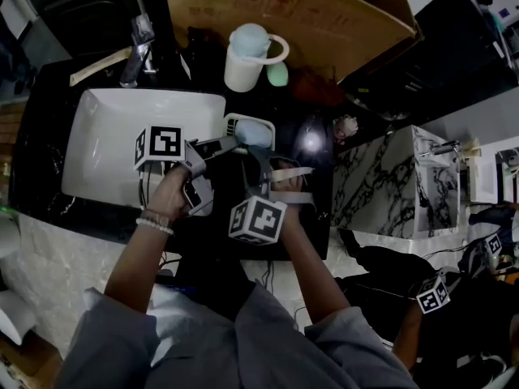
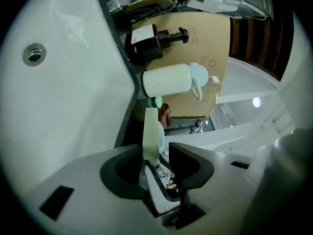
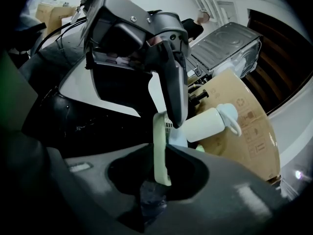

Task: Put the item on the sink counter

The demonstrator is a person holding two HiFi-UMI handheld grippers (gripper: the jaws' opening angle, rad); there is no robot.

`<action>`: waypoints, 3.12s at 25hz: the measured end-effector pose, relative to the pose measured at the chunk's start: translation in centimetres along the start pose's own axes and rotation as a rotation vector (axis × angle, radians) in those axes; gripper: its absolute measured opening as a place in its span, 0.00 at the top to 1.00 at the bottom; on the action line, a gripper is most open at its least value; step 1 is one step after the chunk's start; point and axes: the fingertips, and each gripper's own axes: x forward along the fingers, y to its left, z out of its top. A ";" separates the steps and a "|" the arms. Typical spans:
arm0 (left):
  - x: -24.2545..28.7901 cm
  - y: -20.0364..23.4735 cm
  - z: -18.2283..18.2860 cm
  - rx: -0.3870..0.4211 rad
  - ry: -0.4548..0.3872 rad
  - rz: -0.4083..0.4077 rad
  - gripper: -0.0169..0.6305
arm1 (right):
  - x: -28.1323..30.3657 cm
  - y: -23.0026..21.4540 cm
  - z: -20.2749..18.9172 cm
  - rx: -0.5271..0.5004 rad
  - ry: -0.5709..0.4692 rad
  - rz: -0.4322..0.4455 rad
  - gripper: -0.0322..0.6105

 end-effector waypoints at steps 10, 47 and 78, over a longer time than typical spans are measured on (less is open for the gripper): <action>-1.0 0.0 -0.7 0.076 0.048 0.036 0.70 | 0.4 0.3 -0.4 0.012 0.071 0.029 0.84; -9.4 -8.8 -1.7 0.585 -0.210 0.069 0.97 | -10.8 -8.4 0.5 1.003 -0.329 -0.090 0.95; -14.7 -17.3 -7.2 0.839 -0.343 0.090 0.97 | -21.3 -10.1 4.0 1.101 -0.540 -0.091 0.95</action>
